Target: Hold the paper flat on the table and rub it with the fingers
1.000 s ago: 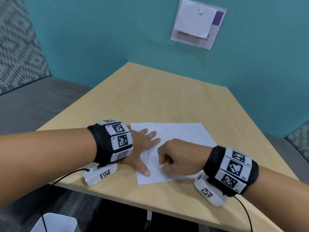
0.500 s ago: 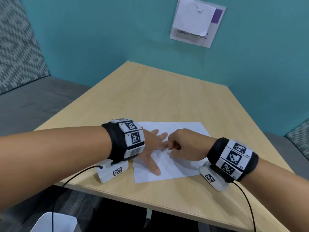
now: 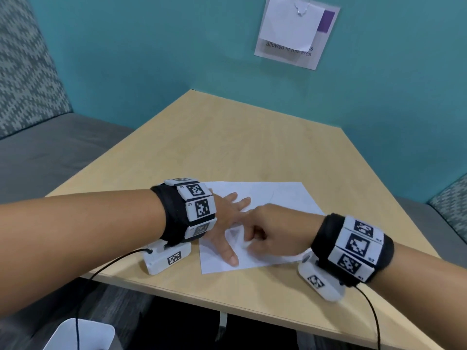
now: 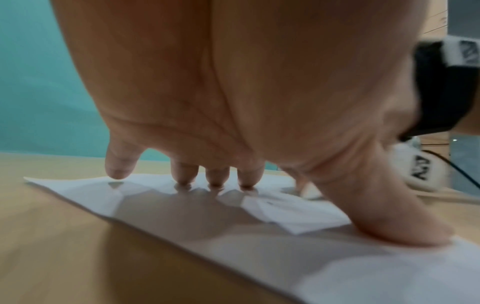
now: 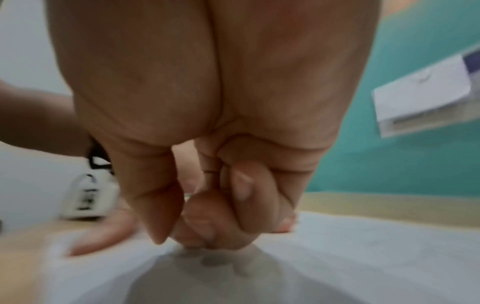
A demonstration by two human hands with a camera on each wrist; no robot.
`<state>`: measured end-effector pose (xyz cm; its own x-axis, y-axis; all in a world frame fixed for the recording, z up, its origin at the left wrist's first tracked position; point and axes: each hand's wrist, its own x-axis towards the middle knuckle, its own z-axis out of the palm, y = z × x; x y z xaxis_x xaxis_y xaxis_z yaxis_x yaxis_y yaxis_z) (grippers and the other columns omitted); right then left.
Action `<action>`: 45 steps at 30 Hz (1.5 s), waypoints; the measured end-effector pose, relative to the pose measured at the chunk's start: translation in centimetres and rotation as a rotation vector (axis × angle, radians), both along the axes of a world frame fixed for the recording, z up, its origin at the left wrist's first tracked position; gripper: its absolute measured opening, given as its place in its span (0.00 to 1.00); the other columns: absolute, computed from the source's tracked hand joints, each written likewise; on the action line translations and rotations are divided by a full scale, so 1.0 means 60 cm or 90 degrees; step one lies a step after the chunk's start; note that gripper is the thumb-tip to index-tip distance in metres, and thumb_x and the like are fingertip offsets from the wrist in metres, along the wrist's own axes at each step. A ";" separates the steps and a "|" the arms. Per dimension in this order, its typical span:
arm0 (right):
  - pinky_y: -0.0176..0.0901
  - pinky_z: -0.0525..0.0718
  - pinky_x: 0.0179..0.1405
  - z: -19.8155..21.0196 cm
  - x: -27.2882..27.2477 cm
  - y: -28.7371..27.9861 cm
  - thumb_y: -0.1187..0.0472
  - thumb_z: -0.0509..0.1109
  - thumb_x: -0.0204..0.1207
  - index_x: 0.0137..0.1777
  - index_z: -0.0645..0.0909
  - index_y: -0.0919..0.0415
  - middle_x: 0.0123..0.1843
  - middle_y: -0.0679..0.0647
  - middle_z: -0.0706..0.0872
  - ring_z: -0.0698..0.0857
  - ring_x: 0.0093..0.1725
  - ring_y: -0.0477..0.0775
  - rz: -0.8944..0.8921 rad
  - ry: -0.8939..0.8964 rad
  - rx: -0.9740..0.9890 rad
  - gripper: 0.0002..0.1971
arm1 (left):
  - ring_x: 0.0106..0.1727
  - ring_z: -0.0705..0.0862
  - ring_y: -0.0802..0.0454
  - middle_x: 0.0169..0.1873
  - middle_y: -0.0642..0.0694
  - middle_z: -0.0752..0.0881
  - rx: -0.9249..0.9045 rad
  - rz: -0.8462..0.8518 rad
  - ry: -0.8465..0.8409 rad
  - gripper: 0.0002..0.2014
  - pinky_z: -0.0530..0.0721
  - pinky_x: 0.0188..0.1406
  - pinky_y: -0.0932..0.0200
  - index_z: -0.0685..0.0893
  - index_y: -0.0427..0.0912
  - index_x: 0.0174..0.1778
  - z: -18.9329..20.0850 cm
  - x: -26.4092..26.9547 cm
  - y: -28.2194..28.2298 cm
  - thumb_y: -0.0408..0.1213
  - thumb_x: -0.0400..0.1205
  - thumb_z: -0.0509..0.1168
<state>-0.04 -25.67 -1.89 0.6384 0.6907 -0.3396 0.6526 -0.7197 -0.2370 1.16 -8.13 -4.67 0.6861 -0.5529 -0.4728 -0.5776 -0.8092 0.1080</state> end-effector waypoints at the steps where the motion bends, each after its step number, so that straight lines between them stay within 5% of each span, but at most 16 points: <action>1: 0.42 0.77 0.37 0.005 0.015 -0.006 0.61 0.69 0.74 0.43 0.82 0.60 0.34 0.47 0.81 0.76 0.33 0.47 -0.024 -0.023 -0.001 0.03 | 0.87 0.34 0.42 0.86 0.52 0.32 0.010 0.003 -0.003 0.51 0.42 0.77 0.19 0.45 0.72 0.84 -0.001 0.002 0.000 0.71 0.71 0.70; 4: 0.36 0.73 0.35 0.000 0.016 -0.008 0.61 0.70 0.75 0.41 0.80 0.57 0.32 0.43 0.79 0.75 0.31 0.42 -0.033 -0.018 0.006 0.02 | 0.87 0.34 0.41 0.86 0.51 0.32 0.013 0.006 -0.006 0.53 0.42 0.76 0.19 0.43 0.72 0.84 -0.002 0.002 -0.002 0.71 0.70 0.70; 7: 0.37 0.74 0.33 -0.007 -0.009 0.000 0.60 0.70 0.74 0.43 0.82 0.61 0.33 0.53 0.82 0.74 0.30 0.45 0.017 0.052 0.009 0.04 | 0.87 0.34 0.41 0.86 0.52 0.32 0.005 0.004 -0.003 0.53 0.42 0.76 0.18 0.42 0.73 0.83 -0.002 0.003 0.001 0.72 0.70 0.70; 10: 0.36 0.73 0.40 0.006 0.039 -0.014 0.59 0.70 0.75 0.50 0.86 0.58 0.33 0.41 0.79 0.75 0.32 0.40 -0.054 -0.030 -0.019 0.07 | 0.87 0.34 0.42 0.86 0.52 0.31 0.039 0.009 -0.008 0.57 0.43 0.77 0.19 0.34 0.68 0.84 -0.001 0.003 -0.002 0.72 0.71 0.69; 14: 0.30 0.70 0.34 0.000 0.030 -0.012 0.60 0.70 0.75 0.45 0.82 0.55 0.32 0.39 0.76 0.75 0.33 0.40 -0.041 -0.032 -0.017 0.01 | 0.87 0.34 0.42 0.86 0.52 0.31 0.040 0.005 -0.011 0.56 0.43 0.77 0.19 0.36 0.69 0.84 0.001 0.001 -0.003 0.71 0.71 0.69; 17: 0.29 0.69 0.34 -0.002 0.005 -0.004 0.59 0.70 0.75 0.38 0.76 0.45 0.32 0.39 0.77 0.75 0.32 0.37 0.009 0.023 -0.012 0.09 | 0.87 0.33 0.43 0.86 0.52 0.31 0.025 0.004 -0.002 0.54 0.42 0.77 0.18 0.38 0.72 0.83 0.000 0.003 0.000 0.71 0.71 0.70; 21: 0.37 0.73 0.39 0.006 0.044 -0.023 0.60 0.70 0.75 0.44 0.84 0.57 0.32 0.40 0.78 0.75 0.32 0.39 -0.084 -0.056 -0.013 0.02 | 0.87 0.33 0.45 0.85 0.54 0.29 0.047 -0.001 -0.011 0.59 0.42 0.77 0.19 0.31 0.67 0.84 -0.007 0.007 -0.001 0.74 0.69 0.67; 26: 0.32 0.71 0.32 -0.001 -0.013 -0.001 0.60 0.69 0.74 0.42 0.81 0.55 0.32 0.44 0.80 0.74 0.30 0.41 0.012 0.033 -0.008 0.01 | 0.87 0.33 0.43 0.86 0.53 0.31 0.027 -0.006 -0.008 0.56 0.43 0.76 0.17 0.36 0.72 0.83 -0.008 0.006 0.005 0.74 0.69 0.68; 31: 0.35 0.73 0.37 0.005 0.027 -0.017 0.60 0.70 0.75 0.43 0.82 0.60 0.32 0.42 0.79 0.75 0.31 0.42 -0.067 -0.033 -0.004 0.04 | 0.87 0.33 0.43 0.86 0.53 0.30 0.049 0.001 -0.007 0.57 0.42 0.76 0.18 0.34 0.68 0.84 -0.006 0.005 -0.002 0.74 0.70 0.68; 35: 0.31 0.69 0.28 -0.004 -0.017 0.000 0.61 0.70 0.74 0.43 0.82 0.64 0.33 0.53 0.82 0.72 0.28 0.45 0.032 0.033 -0.008 0.06 | 0.87 0.32 0.45 0.86 0.54 0.30 0.019 0.003 0.001 0.54 0.41 0.76 0.18 0.41 0.72 0.84 -0.008 0.005 0.006 0.74 0.69 0.69; 39: 0.36 0.72 0.40 0.003 0.034 -0.020 0.60 0.69 0.75 0.43 0.80 0.52 0.34 0.39 0.77 0.75 0.33 0.38 -0.065 -0.043 -0.015 0.02 | 0.87 0.32 0.45 0.85 0.54 0.29 0.051 -0.004 -0.006 0.58 0.43 0.77 0.18 0.31 0.67 0.83 -0.004 0.005 0.000 0.74 0.70 0.67; 45: 0.30 0.71 0.31 -0.001 -0.011 -0.004 0.60 0.69 0.75 0.44 0.81 0.58 0.32 0.41 0.78 0.75 0.31 0.41 0.011 0.010 -0.012 0.02 | 0.87 0.32 0.44 0.85 0.54 0.30 0.033 -0.003 0.002 0.56 0.43 0.77 0.18 0.37 0.69 0.84 -0.004 0.004 0.006 0.73 0.70 0.68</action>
